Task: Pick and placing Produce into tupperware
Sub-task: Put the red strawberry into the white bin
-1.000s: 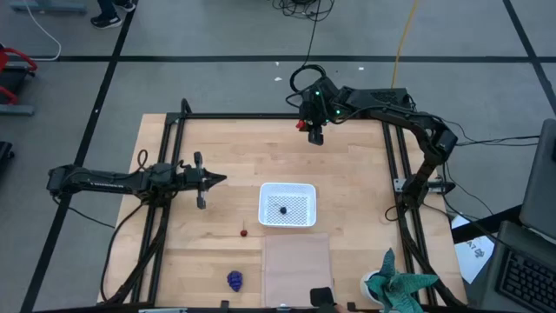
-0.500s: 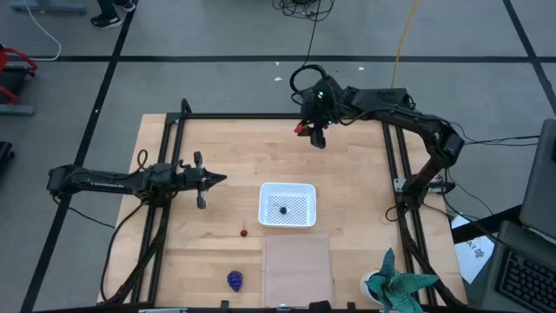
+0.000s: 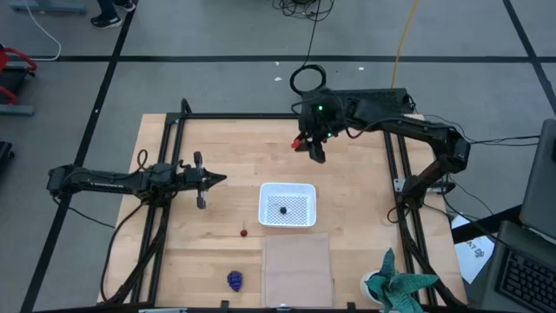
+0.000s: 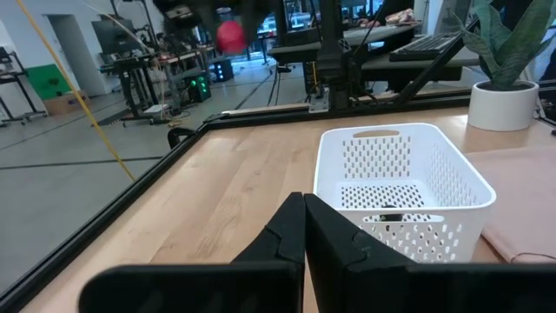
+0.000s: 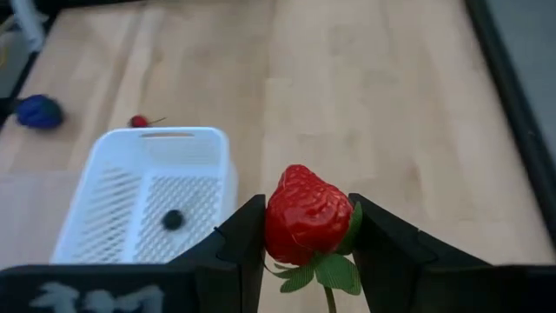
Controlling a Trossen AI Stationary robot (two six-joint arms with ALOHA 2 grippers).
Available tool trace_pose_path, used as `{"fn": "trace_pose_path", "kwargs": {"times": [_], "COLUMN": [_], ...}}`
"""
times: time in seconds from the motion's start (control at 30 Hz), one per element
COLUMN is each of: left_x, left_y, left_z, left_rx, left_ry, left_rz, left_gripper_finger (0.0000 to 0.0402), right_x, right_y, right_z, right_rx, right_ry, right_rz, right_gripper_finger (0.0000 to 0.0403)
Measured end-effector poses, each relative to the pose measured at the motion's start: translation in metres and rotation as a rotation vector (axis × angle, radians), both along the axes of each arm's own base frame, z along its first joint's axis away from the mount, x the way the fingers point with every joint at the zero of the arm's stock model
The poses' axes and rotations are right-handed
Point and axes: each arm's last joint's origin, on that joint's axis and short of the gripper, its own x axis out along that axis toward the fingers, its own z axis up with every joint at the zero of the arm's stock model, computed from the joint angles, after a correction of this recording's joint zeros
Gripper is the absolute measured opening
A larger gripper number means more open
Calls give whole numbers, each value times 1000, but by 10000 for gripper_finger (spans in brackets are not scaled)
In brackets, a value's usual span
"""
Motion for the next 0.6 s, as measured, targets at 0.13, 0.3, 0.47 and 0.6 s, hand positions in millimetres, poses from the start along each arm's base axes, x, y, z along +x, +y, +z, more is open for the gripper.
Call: {"fn": "trace_pose_path", "kwargs": {"times": [0.13,0.3,0.47,0.6], "left_x": [0,0,0,0], "left_y": [0,0,0,0], "left_z": [0,0,0,0], "left_rx": [0,-9,-13,-15], "left_ry": [0,-1,-2,-2], "left_rz": [0,1,2,1], "left_gripper_finger": [3,3,3,3], "right_x": [4,10,12,12], "right_y": [18,36,50,62], "right_z": [0,-2,-16,-39], "right_rx": [5,21,34,56], "right_ry": [16,30,89,125], "right_rz": [53,64,29,45], "right_gripper_finger": [130,130,130,130]}}
